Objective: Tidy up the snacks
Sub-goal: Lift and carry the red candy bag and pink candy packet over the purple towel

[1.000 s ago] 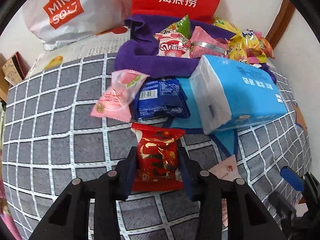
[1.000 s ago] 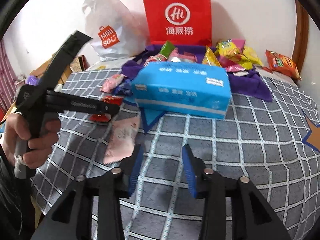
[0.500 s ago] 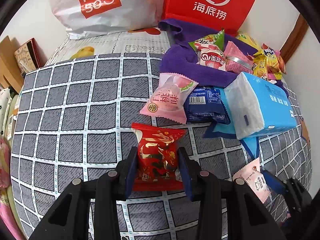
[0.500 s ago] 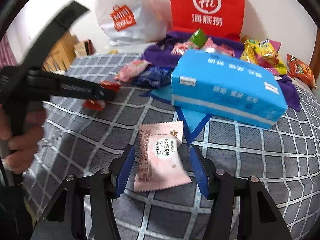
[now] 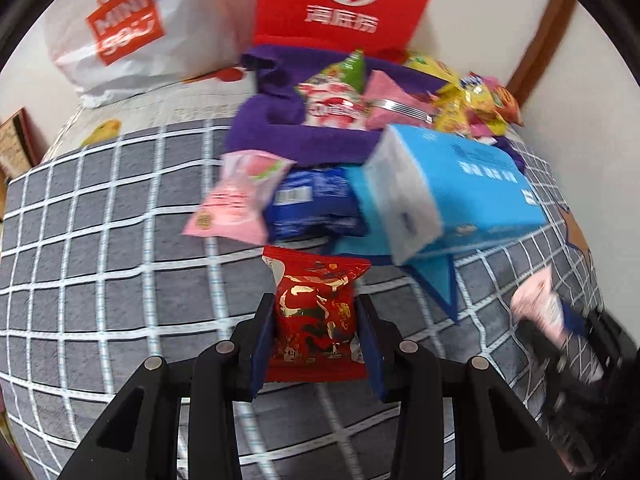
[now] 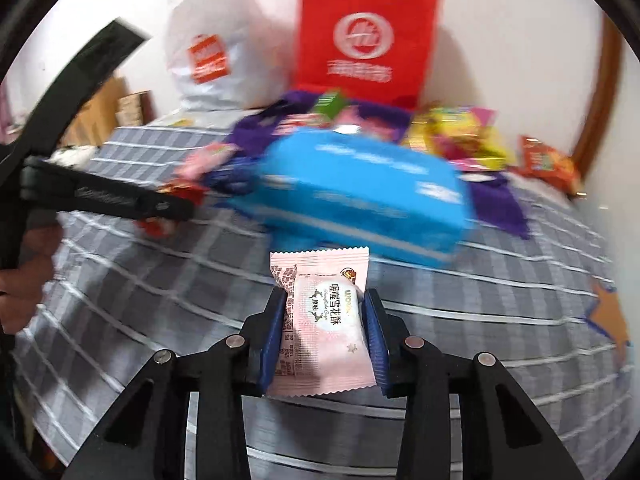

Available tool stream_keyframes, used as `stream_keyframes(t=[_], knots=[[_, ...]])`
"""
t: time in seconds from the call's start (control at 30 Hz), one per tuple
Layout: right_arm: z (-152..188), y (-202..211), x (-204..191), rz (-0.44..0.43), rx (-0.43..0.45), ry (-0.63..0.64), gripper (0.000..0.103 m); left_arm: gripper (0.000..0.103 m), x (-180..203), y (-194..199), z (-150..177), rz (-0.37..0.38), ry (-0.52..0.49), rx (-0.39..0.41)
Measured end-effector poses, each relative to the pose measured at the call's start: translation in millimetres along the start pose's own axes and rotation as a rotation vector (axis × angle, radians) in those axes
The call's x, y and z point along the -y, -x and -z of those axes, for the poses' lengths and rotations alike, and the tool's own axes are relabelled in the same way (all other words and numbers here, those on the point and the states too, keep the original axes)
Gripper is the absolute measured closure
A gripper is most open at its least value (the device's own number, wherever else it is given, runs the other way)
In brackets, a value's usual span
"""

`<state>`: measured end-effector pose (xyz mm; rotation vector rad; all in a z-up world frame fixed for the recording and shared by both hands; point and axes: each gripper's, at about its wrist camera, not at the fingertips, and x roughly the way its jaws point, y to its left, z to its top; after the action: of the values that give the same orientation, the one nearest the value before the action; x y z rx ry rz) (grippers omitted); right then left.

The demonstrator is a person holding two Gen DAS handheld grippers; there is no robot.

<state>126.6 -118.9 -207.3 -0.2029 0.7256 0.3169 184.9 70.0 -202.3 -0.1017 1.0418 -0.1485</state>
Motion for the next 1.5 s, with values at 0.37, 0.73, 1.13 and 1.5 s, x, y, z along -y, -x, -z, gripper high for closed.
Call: stream_keyframes(t=[0.37, 0.73, 1.13, 1.5], knots=[[20, -33, 88, 0.104, -0.042, -0.278, 0.064, 0.065, 12, -6, 6, -0.058, -0.035, 0.081], [20, -44, 94, 0.066, -0.068, -0.313, 0.062, 0.063, 24, -9, 17, -0.139, -0.105, 0.181], [19, -47, 90, 0.086, -0.08, -0.279, 0.058, 0.054, 26, -10, 18, -0.126, -0.116, 0.176], [19, -47, 91, 0.072, -0.073, -0.284, 0.056, 0.053, 26, -11, 18, -0.122, -0.114, 0.177]])
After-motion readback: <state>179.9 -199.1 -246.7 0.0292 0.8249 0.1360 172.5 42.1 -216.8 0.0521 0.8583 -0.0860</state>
